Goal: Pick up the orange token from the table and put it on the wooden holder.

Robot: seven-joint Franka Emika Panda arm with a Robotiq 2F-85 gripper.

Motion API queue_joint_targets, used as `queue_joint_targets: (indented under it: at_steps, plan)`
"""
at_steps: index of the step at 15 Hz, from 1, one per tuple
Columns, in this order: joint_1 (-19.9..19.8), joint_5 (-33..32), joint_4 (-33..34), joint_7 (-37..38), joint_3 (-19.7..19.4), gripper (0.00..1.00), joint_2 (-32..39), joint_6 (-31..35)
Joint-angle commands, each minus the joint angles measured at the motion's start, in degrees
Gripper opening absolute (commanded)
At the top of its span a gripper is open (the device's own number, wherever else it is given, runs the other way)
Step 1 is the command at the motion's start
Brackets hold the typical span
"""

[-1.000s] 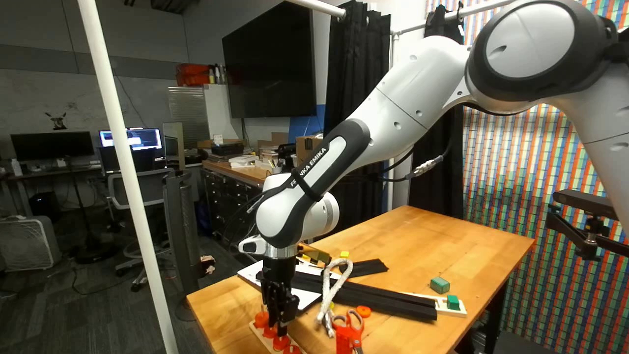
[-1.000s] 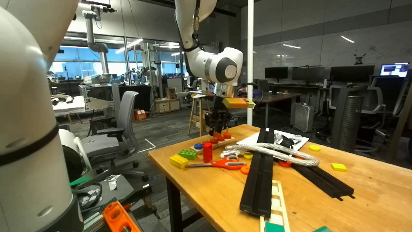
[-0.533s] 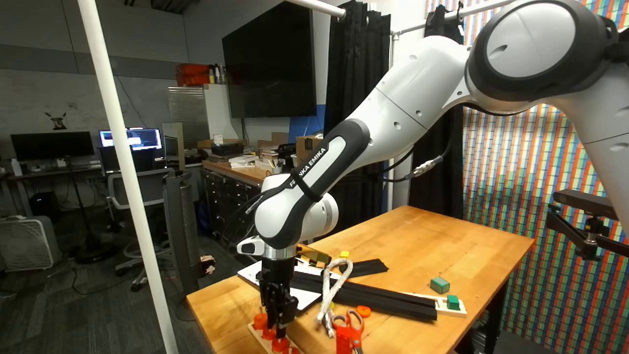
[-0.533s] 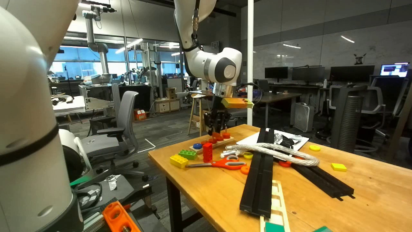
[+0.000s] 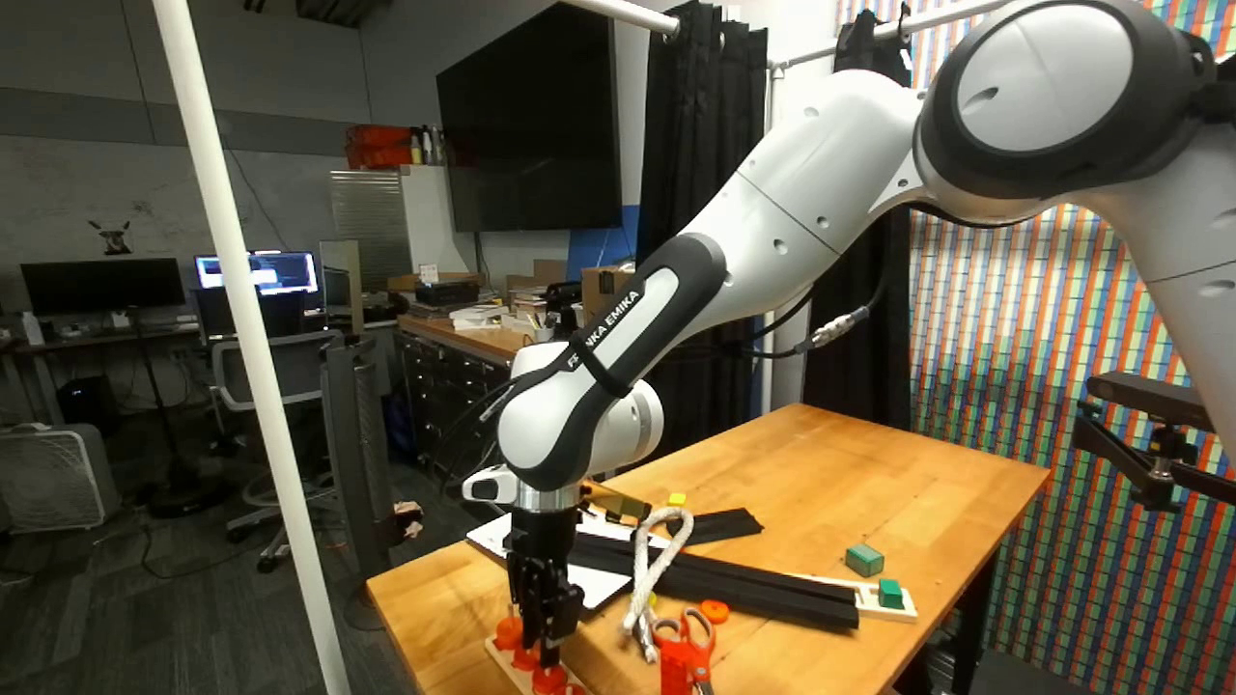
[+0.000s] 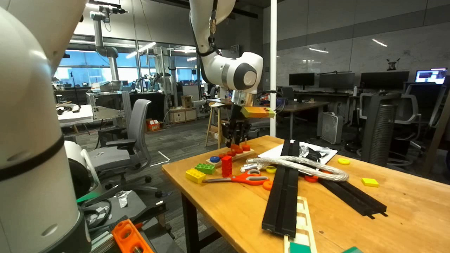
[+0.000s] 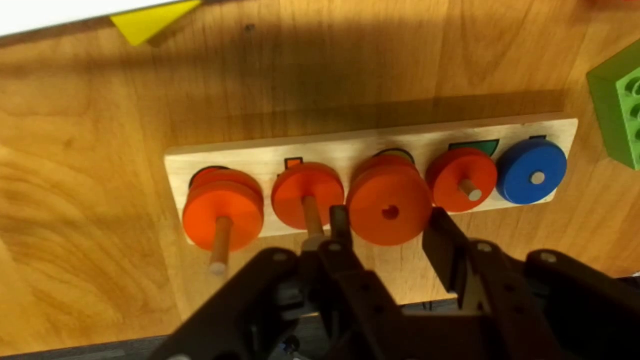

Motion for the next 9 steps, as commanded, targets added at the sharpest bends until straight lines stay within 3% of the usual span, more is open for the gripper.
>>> queue_joint_targets:
  at_steps: [1,9]
  plan:
    - [0.31,1.33,1.1,-0.51,0.25,0.23,0.95,-0.88]
    - [4.35,-3.69,1.14,6.51,-2.29,0.23,1.64,0.1]
